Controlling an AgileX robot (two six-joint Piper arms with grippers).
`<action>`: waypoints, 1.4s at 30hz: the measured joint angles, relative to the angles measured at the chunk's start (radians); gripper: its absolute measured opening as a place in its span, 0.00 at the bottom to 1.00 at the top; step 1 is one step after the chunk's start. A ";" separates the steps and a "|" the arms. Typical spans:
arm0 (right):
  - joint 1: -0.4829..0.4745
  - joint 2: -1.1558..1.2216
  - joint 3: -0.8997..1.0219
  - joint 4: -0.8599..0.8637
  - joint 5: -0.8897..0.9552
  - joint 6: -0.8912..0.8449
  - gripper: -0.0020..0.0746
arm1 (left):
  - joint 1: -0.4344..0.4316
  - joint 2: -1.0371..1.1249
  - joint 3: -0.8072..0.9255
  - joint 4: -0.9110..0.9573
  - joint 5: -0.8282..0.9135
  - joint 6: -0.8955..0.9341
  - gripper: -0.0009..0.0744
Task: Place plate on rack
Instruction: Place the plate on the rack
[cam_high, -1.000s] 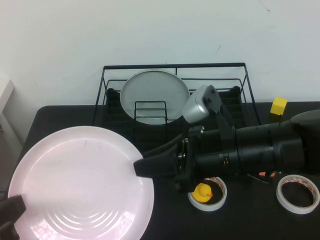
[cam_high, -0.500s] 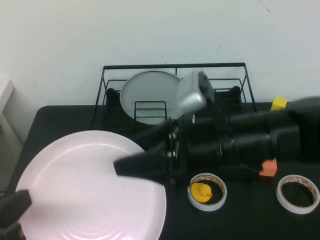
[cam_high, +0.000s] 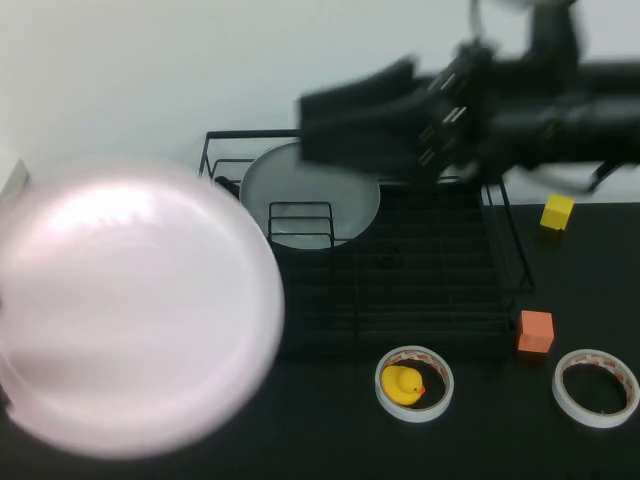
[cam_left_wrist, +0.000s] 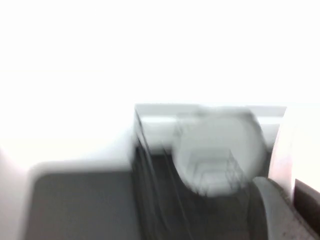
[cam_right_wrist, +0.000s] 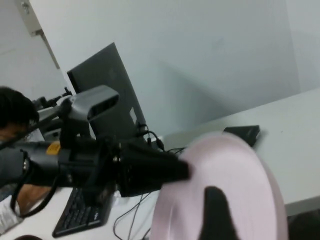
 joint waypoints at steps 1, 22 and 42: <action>-0.024 -0.008 -0.020 -0.020 0.017 0.020 0.57 | 0.000 0.000 0.000 -0.003 -0.059 0.018 0.02; -0.122 -0.339 -0.072 -1.184 0.088 0.605 0.03 | -0.129 0.568 -0.092 0.843 -0.949 0.208 0.02; -0.122 -0.849 0.451 -1.291 0.088 0.736 0.03 | -0.129 1.276 -0.605 1.028 -1.110 0.315 0.01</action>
